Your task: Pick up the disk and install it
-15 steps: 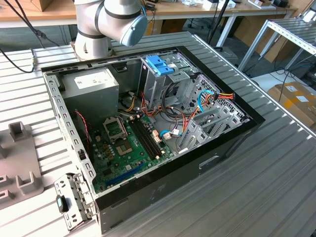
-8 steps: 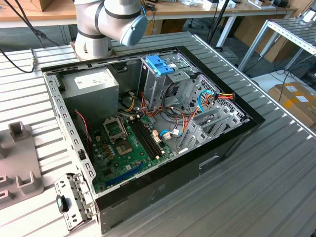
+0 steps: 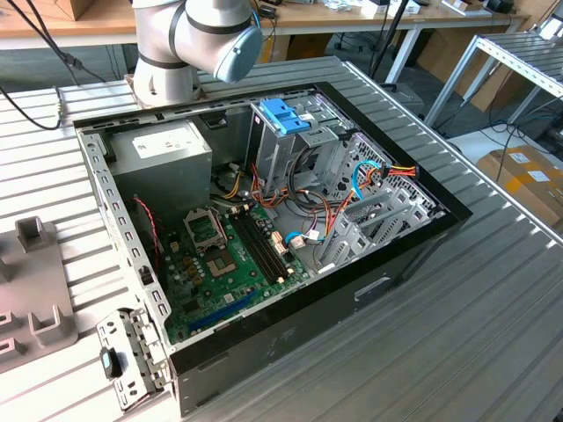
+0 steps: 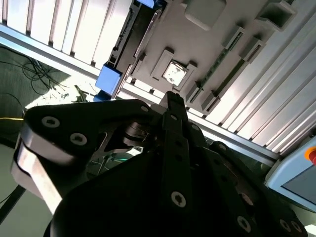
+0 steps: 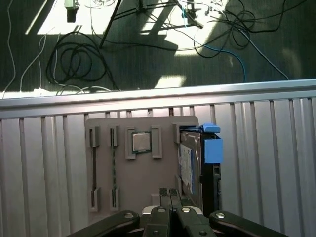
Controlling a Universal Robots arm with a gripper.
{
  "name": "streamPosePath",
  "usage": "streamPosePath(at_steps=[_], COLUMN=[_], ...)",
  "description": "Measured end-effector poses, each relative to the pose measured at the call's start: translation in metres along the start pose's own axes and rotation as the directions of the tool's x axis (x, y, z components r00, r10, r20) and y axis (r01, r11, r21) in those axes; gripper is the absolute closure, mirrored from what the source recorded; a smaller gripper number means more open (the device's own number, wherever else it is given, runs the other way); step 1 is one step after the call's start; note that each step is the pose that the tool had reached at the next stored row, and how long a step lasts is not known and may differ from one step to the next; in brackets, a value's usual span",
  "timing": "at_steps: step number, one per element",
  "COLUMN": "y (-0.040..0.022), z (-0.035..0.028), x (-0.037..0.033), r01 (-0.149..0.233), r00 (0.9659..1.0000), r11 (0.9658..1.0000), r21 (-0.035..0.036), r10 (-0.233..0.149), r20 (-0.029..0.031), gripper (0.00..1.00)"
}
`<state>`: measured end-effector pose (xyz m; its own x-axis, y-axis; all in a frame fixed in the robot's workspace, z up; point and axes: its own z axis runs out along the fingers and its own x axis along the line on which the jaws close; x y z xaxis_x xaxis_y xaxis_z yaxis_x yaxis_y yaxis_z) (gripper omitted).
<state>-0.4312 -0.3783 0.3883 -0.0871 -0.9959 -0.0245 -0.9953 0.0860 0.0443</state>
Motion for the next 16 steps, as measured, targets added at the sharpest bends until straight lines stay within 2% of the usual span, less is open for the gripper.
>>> streamPosePath(at_steps=[5, 7, 8, 10, 16], y=[0.0, -0.0001, -0.0001, 0.0, 0.0], z=[0.0006, 0.0009, 0.0011, 0.0011, 0.0011], x=[0.0, 0.0, 0.0, 0.0, 0.0], r01=[-0.043, -0.065, -0.088, -0.107, -0.112], r00=[0.9991, 0.9979, 0.9961, 0.9943, 0.9936], r11=[0.9991, 0.9979, 0.9961, 0.9943, 0.9937], r21=[0.0009, 0.0015, 0.002, 0.0023, 0.0024], r10=[0.043, 0.065, 0.088, 0.107, 0.112], r20=[0.0019, 0.0029, 0.0041, 0.0048, 0.0051], gripper=[0.89, 0.89, 0.89, 0.89, 0.89])
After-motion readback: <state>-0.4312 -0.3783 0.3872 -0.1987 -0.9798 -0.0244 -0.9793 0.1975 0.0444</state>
